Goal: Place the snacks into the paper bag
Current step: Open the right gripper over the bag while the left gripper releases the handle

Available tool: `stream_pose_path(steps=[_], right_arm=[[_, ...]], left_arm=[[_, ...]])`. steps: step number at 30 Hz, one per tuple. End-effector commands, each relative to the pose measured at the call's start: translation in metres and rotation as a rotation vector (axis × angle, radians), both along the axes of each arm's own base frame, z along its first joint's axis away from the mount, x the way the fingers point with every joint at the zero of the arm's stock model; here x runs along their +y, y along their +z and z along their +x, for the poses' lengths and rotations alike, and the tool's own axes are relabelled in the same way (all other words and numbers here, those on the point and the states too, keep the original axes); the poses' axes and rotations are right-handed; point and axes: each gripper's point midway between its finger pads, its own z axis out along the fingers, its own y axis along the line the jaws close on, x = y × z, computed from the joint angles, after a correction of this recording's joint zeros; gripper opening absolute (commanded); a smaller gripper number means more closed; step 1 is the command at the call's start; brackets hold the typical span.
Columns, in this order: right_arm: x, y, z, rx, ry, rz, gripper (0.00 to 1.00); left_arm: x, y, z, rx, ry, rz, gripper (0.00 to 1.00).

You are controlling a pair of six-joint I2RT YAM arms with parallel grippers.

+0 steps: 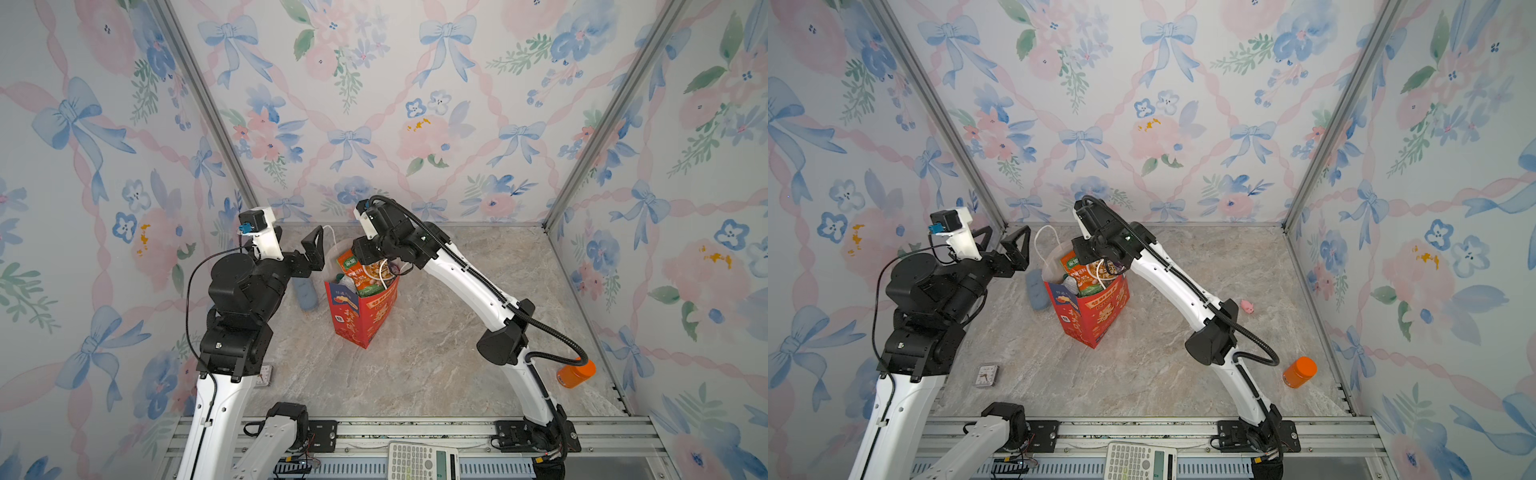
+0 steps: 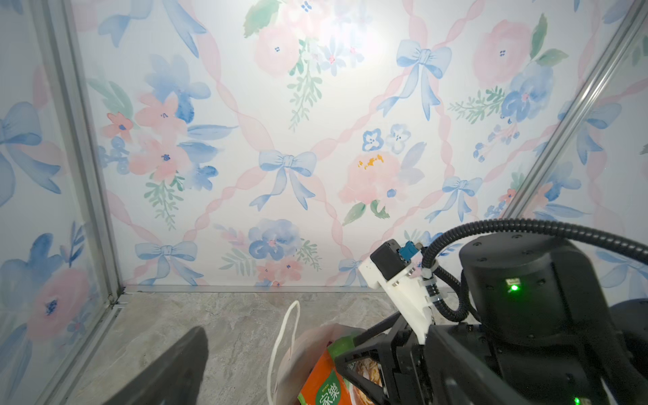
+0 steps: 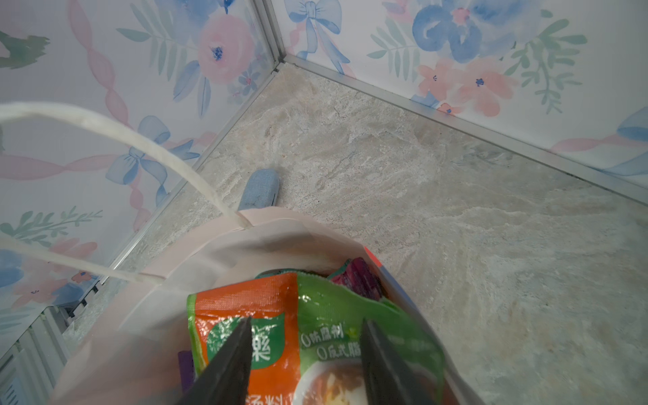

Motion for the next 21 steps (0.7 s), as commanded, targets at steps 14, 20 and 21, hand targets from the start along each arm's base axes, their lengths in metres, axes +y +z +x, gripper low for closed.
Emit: stream_pose_path(steps=[14,20,21], right_arm=[[0.005,0.005,-0.006,-0.012,0.019,-0.009,0.67],[0.006,0.083,-0.027,-0.094,0.099,0.177,0.76],[0.007,0.092,-0.031,-0.100,0.117,0.209,0.78]], left_arm=[[0.030,-0.011,-0.002,-0.009,0.169,0.009,0.98],[0.033,-0.013,0.000,-0.015,0.183,0.005,0.98],[0.034,-0.014,0.000,-0.015,0.191,0.008,0.98]])
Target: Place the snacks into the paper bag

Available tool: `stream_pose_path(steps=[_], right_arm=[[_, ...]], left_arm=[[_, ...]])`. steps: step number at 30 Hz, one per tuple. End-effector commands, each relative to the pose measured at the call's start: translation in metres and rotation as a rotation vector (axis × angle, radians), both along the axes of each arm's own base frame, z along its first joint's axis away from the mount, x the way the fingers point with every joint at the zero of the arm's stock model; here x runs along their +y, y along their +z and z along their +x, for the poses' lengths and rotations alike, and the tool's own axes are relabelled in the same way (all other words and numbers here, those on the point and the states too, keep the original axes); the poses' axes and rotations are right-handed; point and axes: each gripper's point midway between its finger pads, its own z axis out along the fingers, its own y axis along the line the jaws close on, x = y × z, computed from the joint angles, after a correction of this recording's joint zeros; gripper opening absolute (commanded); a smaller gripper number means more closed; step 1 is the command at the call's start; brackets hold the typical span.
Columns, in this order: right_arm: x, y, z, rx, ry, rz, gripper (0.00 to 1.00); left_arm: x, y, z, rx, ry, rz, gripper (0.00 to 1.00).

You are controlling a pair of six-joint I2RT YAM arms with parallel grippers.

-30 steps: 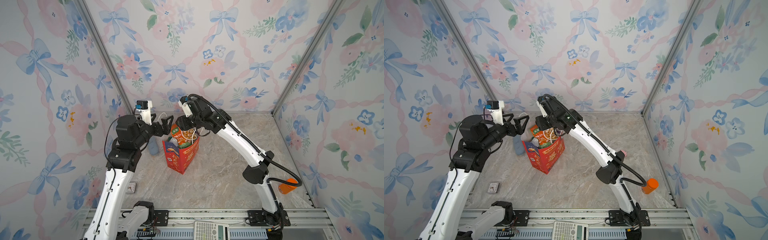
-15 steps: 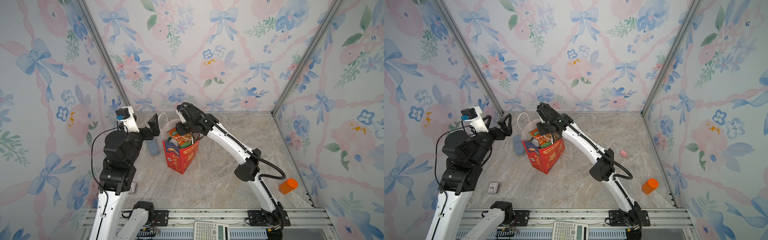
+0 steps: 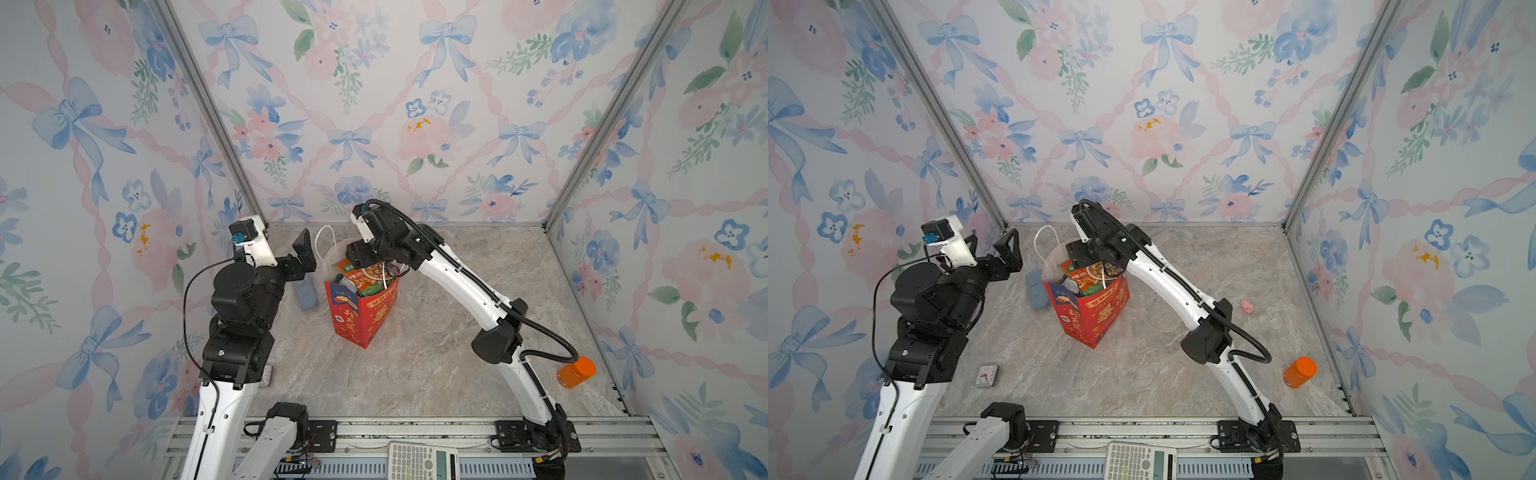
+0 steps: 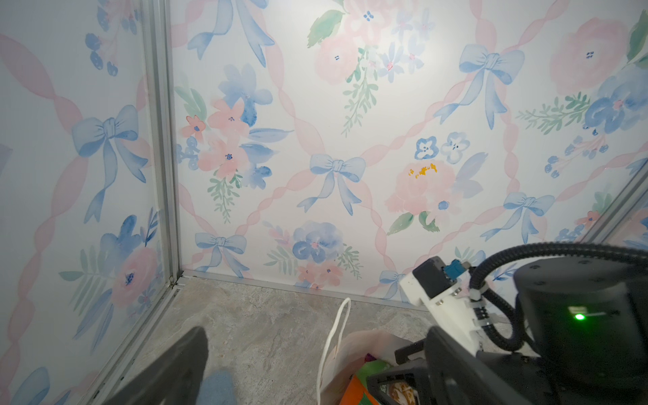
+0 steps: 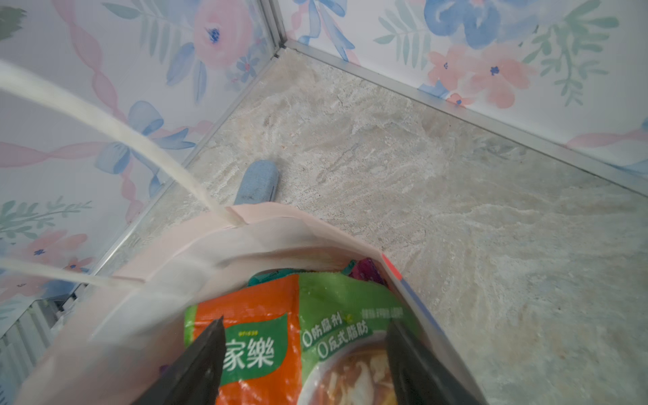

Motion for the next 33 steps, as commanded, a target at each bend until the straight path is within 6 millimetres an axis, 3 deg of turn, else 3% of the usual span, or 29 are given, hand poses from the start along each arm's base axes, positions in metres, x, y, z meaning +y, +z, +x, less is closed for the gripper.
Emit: stream_pose_path(steps=[1,6,8,11,14,17,21,24,26,27,31,33], right_arm=[[0.000,0.085,-0.023,-0.098,0.076,0.197,0.79],[-0.001,0.126,-0.035,-0.170,0.130,0.295,0.88],[-0.003,0.142,-0.039,-0.205,0.150,0.321,0.99],[-0.013,0.165,-0.045,-0.260,0.162,0.345,0.97],[-0.041,0.178,-0.041,-0.311,0.112,0.319,0.96],[-0.082,0.172,-0.030,-0.375,0.006,0.261,0.96],[-0.162,0.157,-0.025,-0.483,-0.165,0.257,0.96],[-0.224,0.123,-0.023,-0.548,-0.292,0.222,0.96],[-0.264,0.096,-0.020,-0.570,-0.380,0.150,0.96],[-0.282,0.078,-0.018,-0.562,-0.411,0.102,0.96],[-0.353,0.009,-0.011,-0.478,-0.609,-0.048,0.97],[-0.378,-0.018,-0.012,-0.469,-0.660,-0.075,0.97]], left_arm=[[0.009,0.002,-0.001,-0.030,0.045,0.011,0.98],[0.020,-0.005,0.002,-0.044,0.105,0.017,0.98],[0.024,-0.006,0.002,-0.059,0.122,0.013,0.98],[0.031,-0.008,0.000,-0.086,0.161,0.019,0.98],[0.042,-0.013,-0.003,-0.120,0.220,0.032,0.98],[0.048,-0.026,0.000,-0.129,0.256,0.049,0.98],[0.050,-0.052,0.017,-0.069,0.273,0.093,0.98],[0.048,-0.081,0.038,0.004,0.268,0.110,0.98],[0.050,-0.094,0.047,0.023,0.283,0.109,0.98],[0.051,-0.117,0.051,0.058,0.288,0.107,0.98],[0.055,-0.149,0.054,0.059,0.308,0.130,0.98],[0.059,-0.167,0.053,0.073,0.335,0.153,0.98]])
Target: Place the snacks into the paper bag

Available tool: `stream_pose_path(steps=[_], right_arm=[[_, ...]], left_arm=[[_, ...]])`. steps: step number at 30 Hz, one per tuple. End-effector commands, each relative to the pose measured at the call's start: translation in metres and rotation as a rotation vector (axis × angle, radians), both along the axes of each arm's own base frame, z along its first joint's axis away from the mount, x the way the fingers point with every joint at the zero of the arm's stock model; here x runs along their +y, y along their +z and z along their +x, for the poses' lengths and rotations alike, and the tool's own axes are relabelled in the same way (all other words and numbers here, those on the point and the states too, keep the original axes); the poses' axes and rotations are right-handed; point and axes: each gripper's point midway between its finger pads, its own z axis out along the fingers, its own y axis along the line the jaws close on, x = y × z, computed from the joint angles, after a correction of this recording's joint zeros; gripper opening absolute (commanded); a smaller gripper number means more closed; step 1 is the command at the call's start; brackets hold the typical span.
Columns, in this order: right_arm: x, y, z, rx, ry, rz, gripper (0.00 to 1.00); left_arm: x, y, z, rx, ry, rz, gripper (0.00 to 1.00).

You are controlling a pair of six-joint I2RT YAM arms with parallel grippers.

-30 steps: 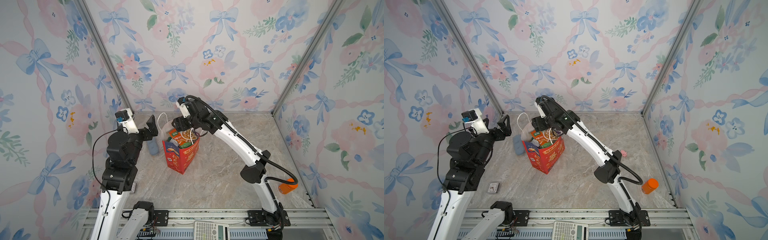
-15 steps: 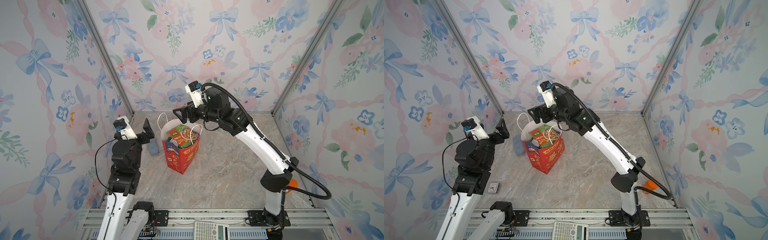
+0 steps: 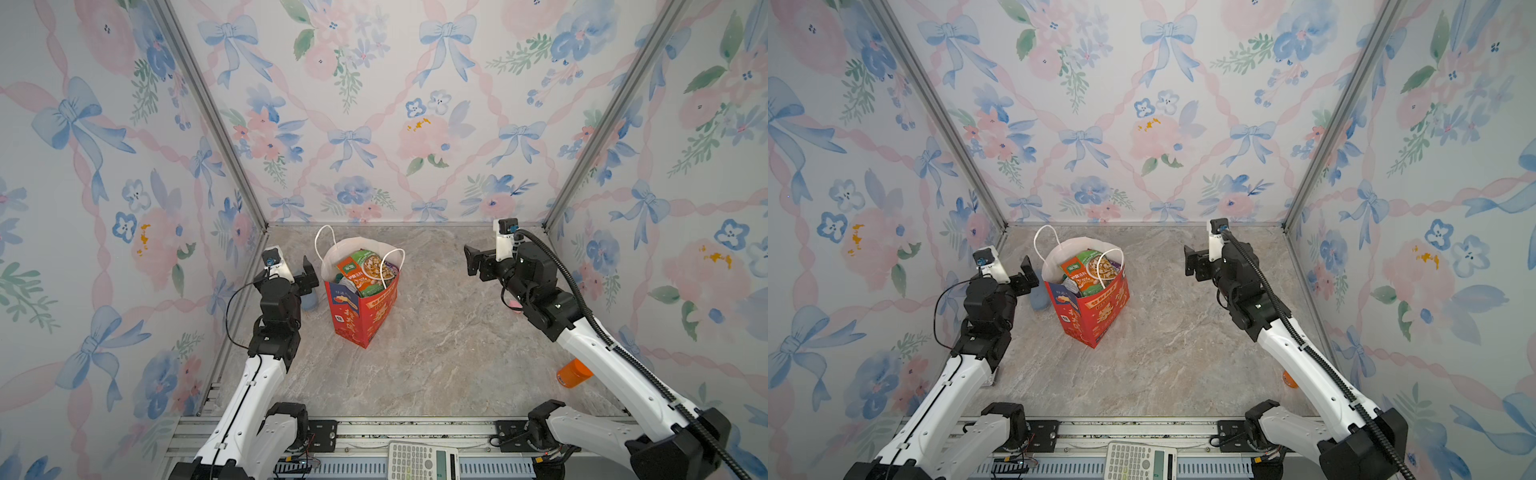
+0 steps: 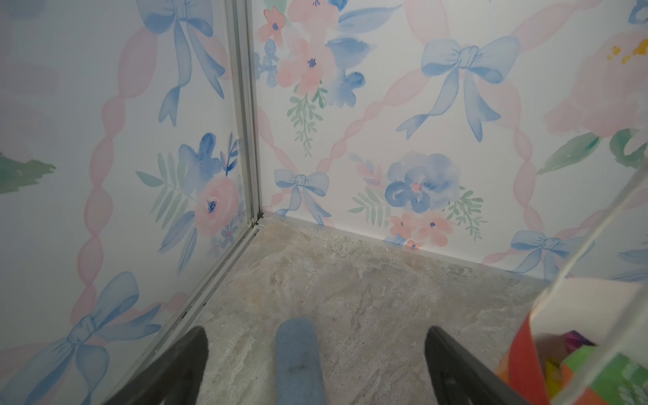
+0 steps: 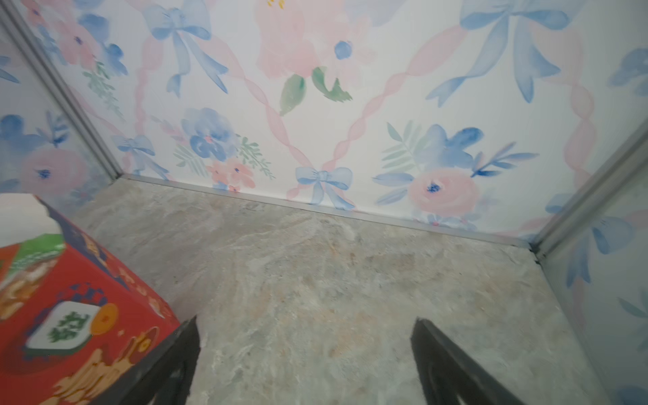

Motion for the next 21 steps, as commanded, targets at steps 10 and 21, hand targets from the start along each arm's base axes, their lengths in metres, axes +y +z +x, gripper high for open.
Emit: stream_pose_path(steps=[10,21], right_arm=[[-0.092,-0.129,0.008,0.016,-0.230,-0.120,0.97],[-0.093,-0.176,0.014,-0.028,-0.181,-0.141,0.97]], left_arm=[[0.007,-0.068,-0.011,-0.042,0.024,0.080,0.98],[-0.002,-0.111,-0.014,0.000,-0.072,0.055,0.98]])
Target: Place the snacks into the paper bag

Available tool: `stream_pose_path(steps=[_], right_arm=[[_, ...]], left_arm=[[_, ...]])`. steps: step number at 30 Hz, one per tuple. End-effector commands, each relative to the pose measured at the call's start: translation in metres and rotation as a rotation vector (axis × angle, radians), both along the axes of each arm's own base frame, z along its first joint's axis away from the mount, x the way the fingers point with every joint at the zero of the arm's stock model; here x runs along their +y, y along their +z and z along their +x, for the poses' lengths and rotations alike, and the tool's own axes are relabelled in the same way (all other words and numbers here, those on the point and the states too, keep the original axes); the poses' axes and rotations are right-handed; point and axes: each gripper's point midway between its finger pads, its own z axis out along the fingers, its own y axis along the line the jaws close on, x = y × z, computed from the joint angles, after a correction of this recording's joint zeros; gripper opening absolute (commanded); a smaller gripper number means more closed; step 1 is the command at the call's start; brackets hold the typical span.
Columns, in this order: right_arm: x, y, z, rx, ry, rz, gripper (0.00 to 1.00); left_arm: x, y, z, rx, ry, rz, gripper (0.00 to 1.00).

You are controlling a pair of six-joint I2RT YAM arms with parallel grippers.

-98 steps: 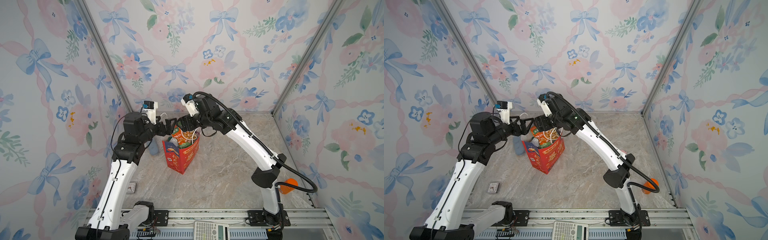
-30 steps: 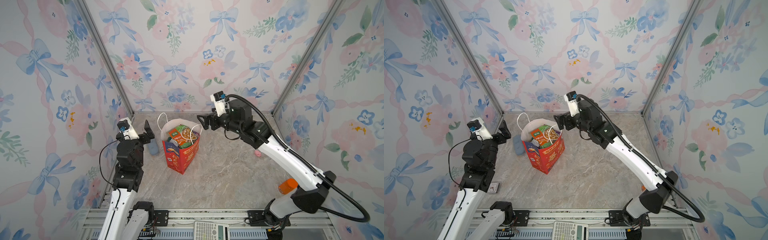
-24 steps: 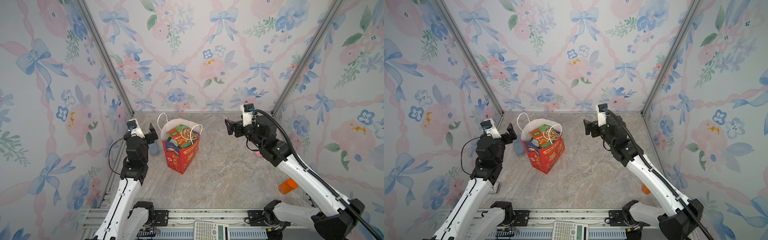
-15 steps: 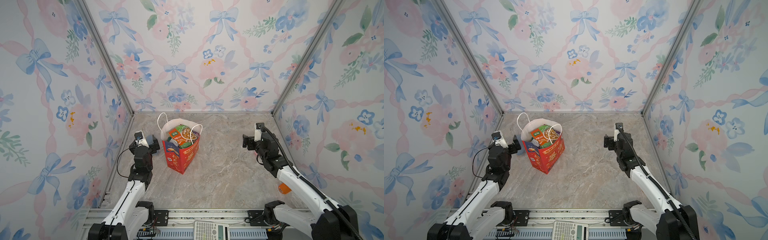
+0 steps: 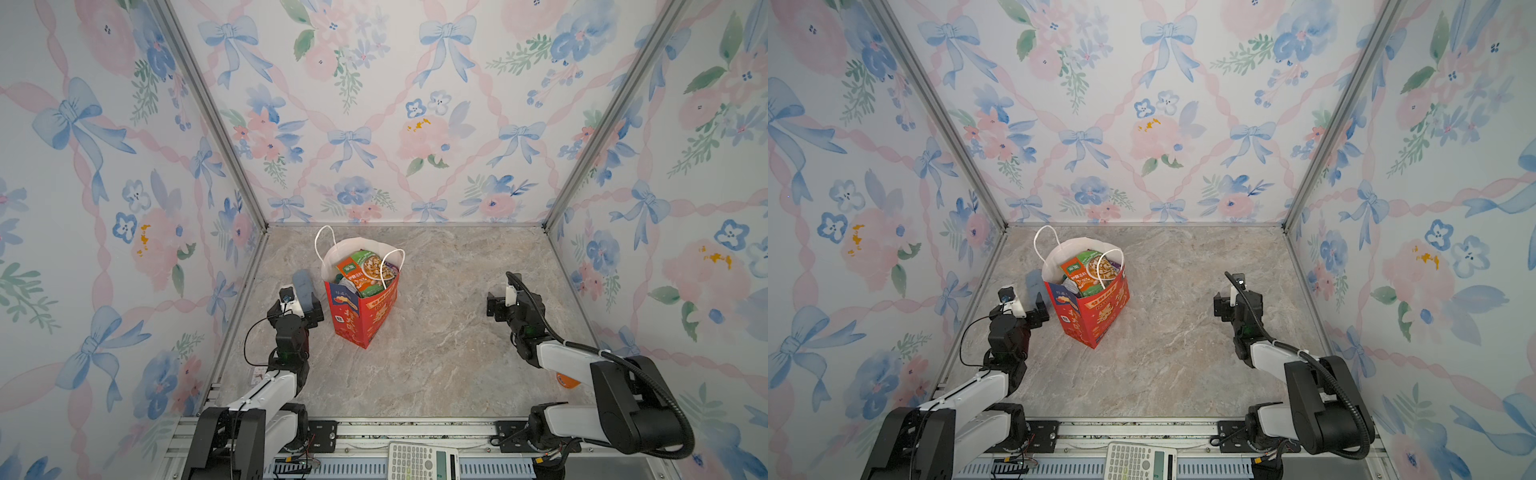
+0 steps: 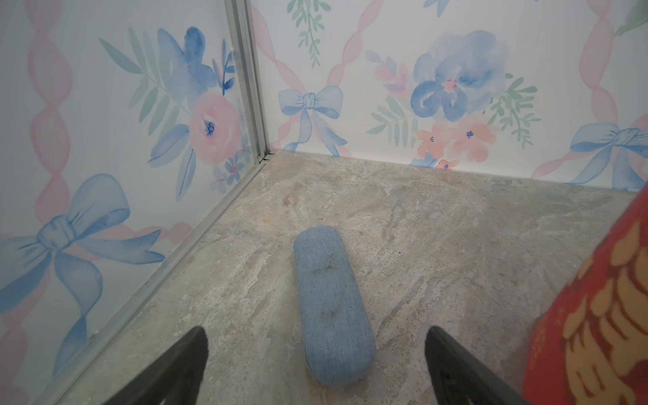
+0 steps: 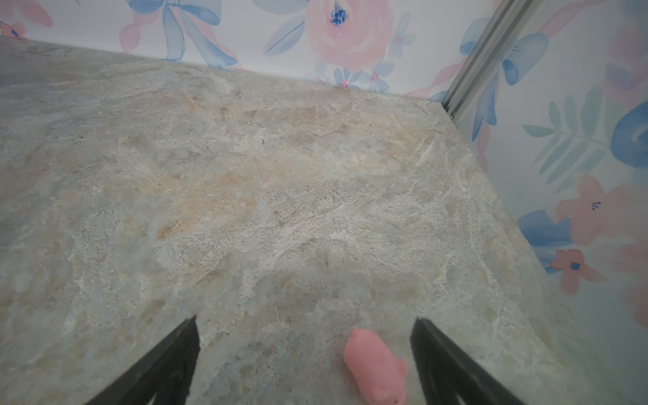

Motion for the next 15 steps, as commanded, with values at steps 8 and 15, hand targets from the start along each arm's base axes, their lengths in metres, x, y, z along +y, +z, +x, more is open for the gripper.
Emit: stream_pose_path(steps=[8,15], right_arm=[[-0.008,0.011,0.003,-0.210,-0.038,0.015,0.97],[-0.010,0.009,0.002,-0.242,-0.051,0.008,0.96]], left_arm=[[-0.007,-0.004,0.003,-0.059,-0.079,-0.027,0.98],[-0.013,-0.004,0.013,-0.075,-0.119,-0.023,0.98]])
